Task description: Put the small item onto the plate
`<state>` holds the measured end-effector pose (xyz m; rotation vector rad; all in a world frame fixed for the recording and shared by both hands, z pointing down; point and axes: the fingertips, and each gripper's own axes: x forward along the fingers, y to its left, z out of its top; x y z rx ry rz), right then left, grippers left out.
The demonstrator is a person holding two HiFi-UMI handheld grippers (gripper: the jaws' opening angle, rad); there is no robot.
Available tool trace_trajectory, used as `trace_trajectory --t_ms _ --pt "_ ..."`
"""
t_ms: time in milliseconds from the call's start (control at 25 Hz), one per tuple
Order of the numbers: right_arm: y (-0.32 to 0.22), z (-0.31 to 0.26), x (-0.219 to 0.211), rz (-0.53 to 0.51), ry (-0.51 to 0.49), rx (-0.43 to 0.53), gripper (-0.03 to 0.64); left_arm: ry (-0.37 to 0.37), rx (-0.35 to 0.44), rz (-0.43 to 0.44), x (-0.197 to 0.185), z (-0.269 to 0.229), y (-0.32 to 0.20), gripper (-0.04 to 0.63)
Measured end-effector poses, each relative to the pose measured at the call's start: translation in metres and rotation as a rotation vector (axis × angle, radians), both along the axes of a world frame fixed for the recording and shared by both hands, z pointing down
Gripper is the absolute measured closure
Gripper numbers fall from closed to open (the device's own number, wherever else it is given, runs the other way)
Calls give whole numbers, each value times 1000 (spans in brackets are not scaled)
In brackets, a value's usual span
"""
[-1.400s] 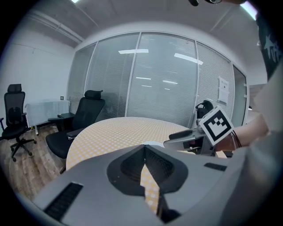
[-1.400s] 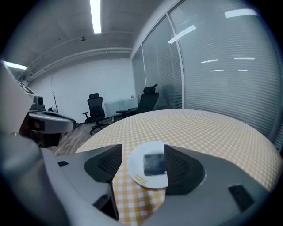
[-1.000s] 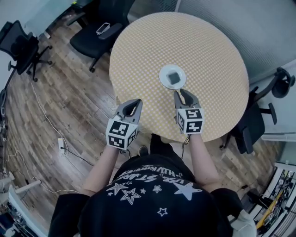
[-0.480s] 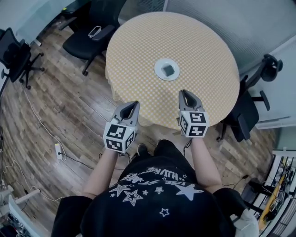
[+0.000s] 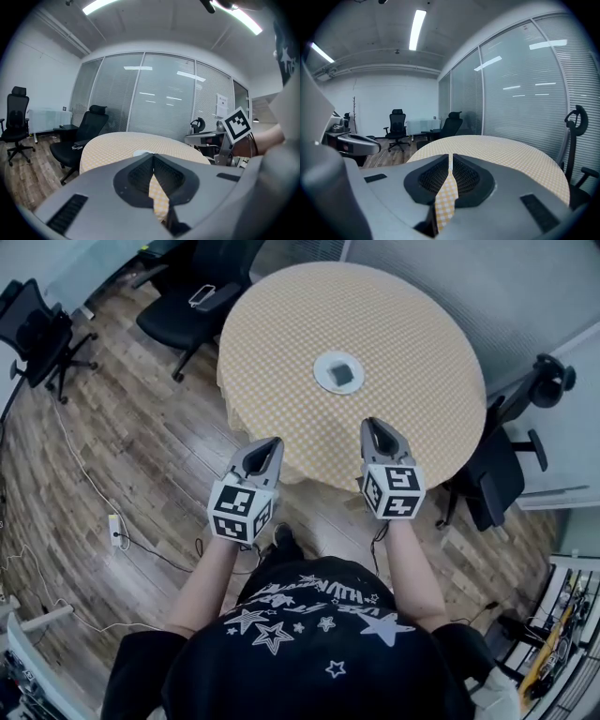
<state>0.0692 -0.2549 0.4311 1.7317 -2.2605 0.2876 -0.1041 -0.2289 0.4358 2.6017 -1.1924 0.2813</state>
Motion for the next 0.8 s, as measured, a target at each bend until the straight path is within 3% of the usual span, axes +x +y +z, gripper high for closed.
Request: trace_trajectory --t_ms 800 --pt "172 -32 57 -140 -87 95 575 -23 68 -73 87 -25 167 595"
